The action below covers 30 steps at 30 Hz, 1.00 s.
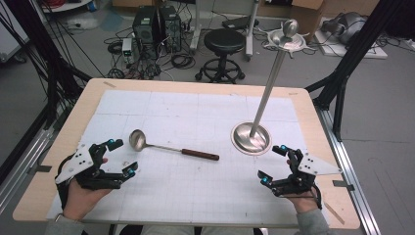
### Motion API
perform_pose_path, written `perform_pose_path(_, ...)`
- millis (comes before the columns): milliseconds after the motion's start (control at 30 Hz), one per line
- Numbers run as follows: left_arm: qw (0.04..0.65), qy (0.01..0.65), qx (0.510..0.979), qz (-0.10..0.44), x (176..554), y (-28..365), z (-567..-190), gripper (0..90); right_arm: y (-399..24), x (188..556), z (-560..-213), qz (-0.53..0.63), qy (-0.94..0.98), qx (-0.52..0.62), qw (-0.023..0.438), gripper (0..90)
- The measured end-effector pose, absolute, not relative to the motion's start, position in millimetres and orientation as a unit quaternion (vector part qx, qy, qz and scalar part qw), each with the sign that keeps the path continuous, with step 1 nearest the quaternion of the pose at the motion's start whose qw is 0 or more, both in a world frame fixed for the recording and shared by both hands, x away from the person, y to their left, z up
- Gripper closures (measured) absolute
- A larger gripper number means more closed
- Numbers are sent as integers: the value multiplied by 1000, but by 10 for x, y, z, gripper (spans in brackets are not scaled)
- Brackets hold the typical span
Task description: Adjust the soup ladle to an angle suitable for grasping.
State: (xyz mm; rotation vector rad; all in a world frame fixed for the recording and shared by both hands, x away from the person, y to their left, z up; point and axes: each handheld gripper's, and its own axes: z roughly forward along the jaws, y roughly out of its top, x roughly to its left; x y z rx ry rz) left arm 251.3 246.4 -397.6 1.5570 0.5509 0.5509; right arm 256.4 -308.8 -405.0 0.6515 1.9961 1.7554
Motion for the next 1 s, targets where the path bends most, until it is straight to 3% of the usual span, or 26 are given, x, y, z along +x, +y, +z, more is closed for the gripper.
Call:
perform_pose_path(233, 628, 252, 689, 258, 2545, 2384, -3984, 246, -3075, 2573, -4058, 626, 718, 234, 194, 15)
perform_pose_path(467, 611, 270, 690, 280, 2600, 2265, -4014, 437, -3053, 2594, -4070, 623, 725, 227, 185, 14)
perform_pose_path(633, 606, 266, 698, 271, 2664, 2224, -4005, 550, -3055, 2596, -4069, 625, 724, 227, 185, 15)
perform_pose_path(767, 590, 270, 725, 230, 2778, 2165, -4015, 614, -3048, 2596, -4070, 625, 724, 224, 184, 14)
perform_pose_path(1000, 576, 256, 743, 227, 2841, 2068, -4023, 747, -3046, 2601, -4068, 626, 725, 219, 185, 14)
